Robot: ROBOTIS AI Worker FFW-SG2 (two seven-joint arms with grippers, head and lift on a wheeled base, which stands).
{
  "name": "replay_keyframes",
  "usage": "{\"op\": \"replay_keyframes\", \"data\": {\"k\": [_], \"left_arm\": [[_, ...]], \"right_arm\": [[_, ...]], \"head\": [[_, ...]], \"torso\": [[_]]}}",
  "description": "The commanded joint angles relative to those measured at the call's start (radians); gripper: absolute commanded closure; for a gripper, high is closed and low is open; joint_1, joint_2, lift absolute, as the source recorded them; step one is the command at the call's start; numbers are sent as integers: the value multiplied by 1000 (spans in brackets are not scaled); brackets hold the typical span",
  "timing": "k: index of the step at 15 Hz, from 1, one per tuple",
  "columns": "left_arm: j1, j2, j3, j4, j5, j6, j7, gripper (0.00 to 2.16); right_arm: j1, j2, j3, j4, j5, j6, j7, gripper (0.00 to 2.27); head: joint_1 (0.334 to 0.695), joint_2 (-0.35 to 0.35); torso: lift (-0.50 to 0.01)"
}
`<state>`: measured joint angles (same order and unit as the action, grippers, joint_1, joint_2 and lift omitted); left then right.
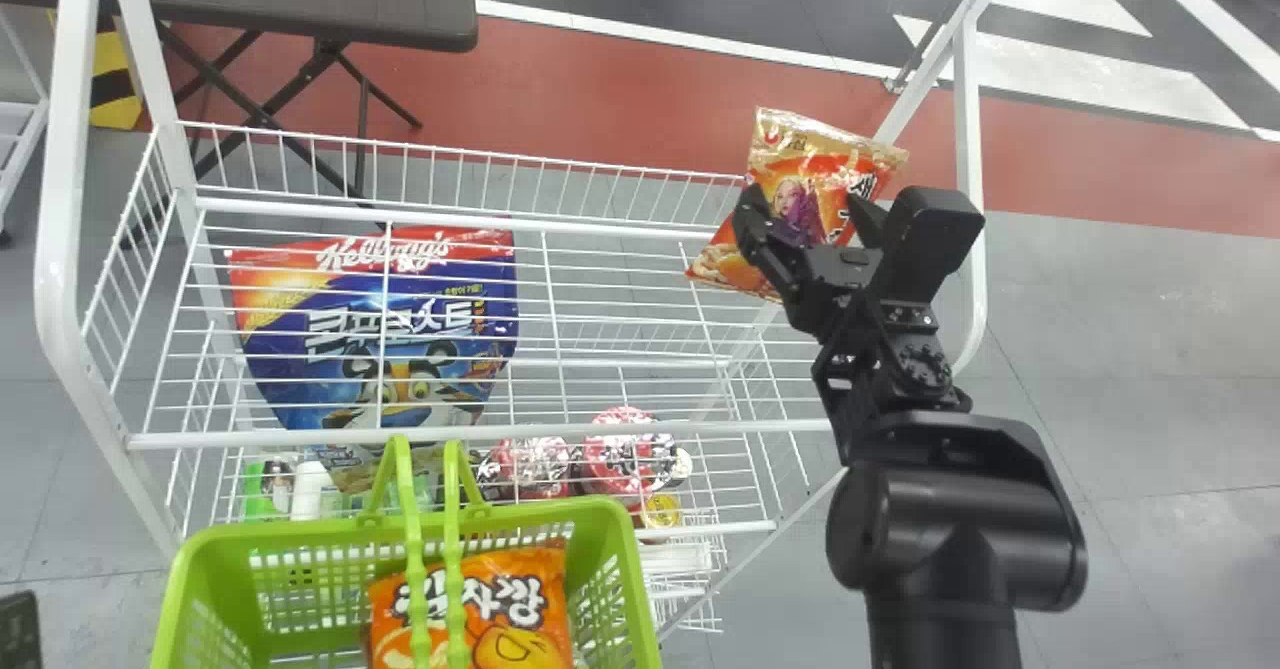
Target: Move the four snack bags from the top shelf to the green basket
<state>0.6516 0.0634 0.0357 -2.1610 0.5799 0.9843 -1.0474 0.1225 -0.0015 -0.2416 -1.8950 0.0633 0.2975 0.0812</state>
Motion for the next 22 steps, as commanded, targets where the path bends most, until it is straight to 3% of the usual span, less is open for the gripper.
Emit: {"op": "replay_keyframes", "data": {"k": [1,4,7,8,9,10,17,22], "left_arm": [[-1,3,6,1,3,3,0,988],[-9,3,4,1,-2,3,7,988],[-18,1,1,6,-5,6,12,988],[-18,1,1,7,-5,6,12,988],[-18,-1,1,9,-5,6,12,988],[-20,-1,3,9,-6,6,12,988],[-9,-1,6,3,-3,6,12,988],[-13,-2,1,0,-6,6,14,988]], "right_arm": [[-69,2,-45,113,33,-16,-27,140],[-135,2,-64,209,27,18,-35,140],[-176,-5,-94,261,-48,85,37,316],[-184,-18,-84,263,-48,110,60,603],[-185,-20,-79,261,-45,131,72,1561],[-182,-18,-82,260,-57,147,78,2148],[-40,-14,-77,14,-141,174,104,2236],[158,-12,-119,-406,-387,588,121,2236]], "head": [[695,-350],[695,-350],[695,-350],[695,-350],[695,-350],[695,-350],[695,-350],[695,-350]], "torso": [[0],[0],[0],[0],[0],[0],[0],[0]]}}
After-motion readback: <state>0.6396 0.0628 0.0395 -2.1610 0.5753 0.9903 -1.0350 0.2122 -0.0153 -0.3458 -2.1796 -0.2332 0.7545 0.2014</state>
